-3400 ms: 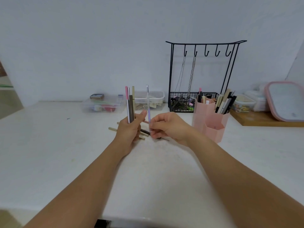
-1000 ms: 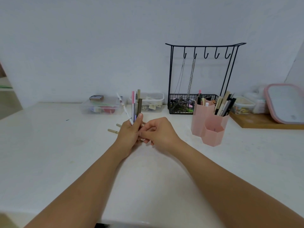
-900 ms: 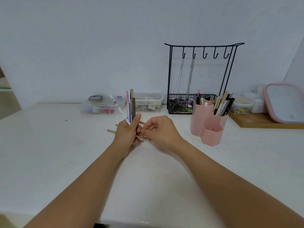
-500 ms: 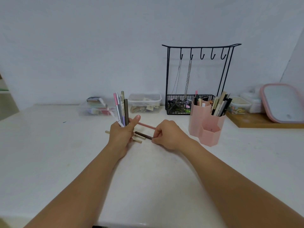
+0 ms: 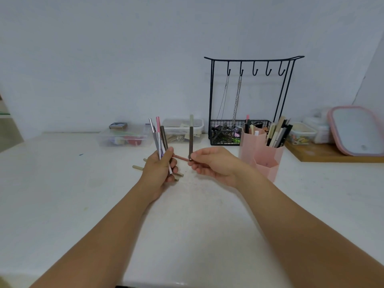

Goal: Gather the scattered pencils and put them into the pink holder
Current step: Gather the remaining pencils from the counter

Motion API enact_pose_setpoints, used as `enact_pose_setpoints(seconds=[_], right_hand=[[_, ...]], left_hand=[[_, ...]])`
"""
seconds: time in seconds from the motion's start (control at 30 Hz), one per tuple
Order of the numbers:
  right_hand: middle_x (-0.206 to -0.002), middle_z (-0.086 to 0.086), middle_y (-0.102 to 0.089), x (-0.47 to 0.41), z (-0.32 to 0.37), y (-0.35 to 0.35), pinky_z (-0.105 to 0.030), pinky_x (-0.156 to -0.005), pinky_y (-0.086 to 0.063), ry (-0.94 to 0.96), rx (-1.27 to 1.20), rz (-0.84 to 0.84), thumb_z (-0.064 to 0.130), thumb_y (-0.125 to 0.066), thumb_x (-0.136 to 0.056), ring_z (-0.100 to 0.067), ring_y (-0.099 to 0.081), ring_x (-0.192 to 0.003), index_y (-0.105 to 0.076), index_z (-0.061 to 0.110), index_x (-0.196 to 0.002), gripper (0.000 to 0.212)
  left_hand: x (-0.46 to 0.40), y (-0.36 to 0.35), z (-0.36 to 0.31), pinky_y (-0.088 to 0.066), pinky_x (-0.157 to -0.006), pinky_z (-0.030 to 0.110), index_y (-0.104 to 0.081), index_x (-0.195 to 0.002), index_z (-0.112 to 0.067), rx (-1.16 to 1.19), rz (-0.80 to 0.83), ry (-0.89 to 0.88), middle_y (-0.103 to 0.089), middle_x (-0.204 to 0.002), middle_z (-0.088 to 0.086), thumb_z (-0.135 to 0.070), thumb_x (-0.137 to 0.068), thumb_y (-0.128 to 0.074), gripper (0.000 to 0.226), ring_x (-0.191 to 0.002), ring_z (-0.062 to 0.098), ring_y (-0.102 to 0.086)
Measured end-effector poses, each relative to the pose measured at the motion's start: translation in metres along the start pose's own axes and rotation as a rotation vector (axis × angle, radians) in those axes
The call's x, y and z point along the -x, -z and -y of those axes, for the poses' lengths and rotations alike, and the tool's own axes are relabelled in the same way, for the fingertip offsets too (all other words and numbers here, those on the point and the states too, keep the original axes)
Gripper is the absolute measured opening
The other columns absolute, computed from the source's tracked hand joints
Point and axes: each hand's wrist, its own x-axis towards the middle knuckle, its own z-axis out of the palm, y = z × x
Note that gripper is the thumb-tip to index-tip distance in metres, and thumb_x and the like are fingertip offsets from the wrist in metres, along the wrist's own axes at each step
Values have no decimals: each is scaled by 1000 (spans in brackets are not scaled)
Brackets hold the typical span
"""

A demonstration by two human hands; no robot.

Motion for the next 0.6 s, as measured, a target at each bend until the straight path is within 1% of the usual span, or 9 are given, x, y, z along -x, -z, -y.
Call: enact_pose_setpoints(seconds=[0.1,0.2,0.27,0.3,0.37,0.4,0.47,0.53,0.6], right_hand=[[-82,-12,-70,2,-4,-18,-20,-62,-57,116,4,17,4,-63,-94,-11,-65,-61,-67,1,-95,6],[-78,-13,-68,0,-11,-33,-22,-58,-57,214,41,-32,4,-64,-94,-11,-64,-57,-67,2,-91,4],[-77,-14,-68,-2,-17,-39,-23,-56,-56,252,117,-65,5,-65,-93,-12,-64,-57,-67,4,-88,5],[-76,-16,-69,-3,-20,-41,-24,-56,-56,267,159,-76,5,-66,-92,-14,-64,-57,-68,4,-88,4],[-72,-18,-69,-5,-24,-42,-33,-61,-59,293,226,-97,6,-70,-90,-19,-65,-58,-69,2,-87,5],[-69,-17,-69,-6,-26,-42,-40,-65,-61,302,250,-108,6,-71,-88,-22,-66,-60,-71,1,-85,5],[-63,-14,-69,-8,-28,-42,-50,-70,-60,324,279,-115,5,-73,-83,-25,-66,-60,-72,2,-80,4],[-61,-15,-69,-8,-30,-43,-52,-69,-60,340,286,-114,1,-73,-78,-25,-67,-59,-72,-1,-77,3],[-64,-21,-69,-8,-33,-44,-52,-69,-60,338,268,-111,-2,-75,-76,-26,-67,-59,-72,-2,-78,4]], left_hand=[[1,0,1,-30,-39,21,-51,-91,-17,4,27,7,-43,-60,-3,-35,-104,-53,23,-46,9,-41],[1,0,-2,-26,-49,26,-54,-85,-18,29,1,2,-37,-57,0,-56,-97,-54,40,-48,14,-33],[2,0,-3,-28,-52,29,-55,-82,-17,40,-8,-7,-42,-57,3,-74,-77,-63,57,-49,16,-36],[2,0,-3,-35,-56,32,-58,-84,-14,38,-4,-18,-49,-61,9,-80,-65,-69,70,-52,20,-43],[3,0,-1,-44,-66,44,-62,-91,-2,29,20,-50,-62,-78,24,-79,-51,-81,89,-66,29,-56],[4,0,0,-43,-68,48,-64,-90,-2,28,29,-66,-65,-84,28,-73,-50,-87,85,-72,33,-57],[3,0,2,-40,-68,49,-66,-81,-13,2,21,-77,-66,-86,32,-61,-53,-93,62,-74,34,-56],[2,-1,1,-43,-65,46,-64,-78,-15,-27,5,-66,-65,-82,28,-55,-59,-92,52,-74,33,-59],[2,-1,2,-50,-69,50,-67,-84,-10,-9,-17,-60,-69,-85,28,-49,-68,-87,47,-78,36,-66]])
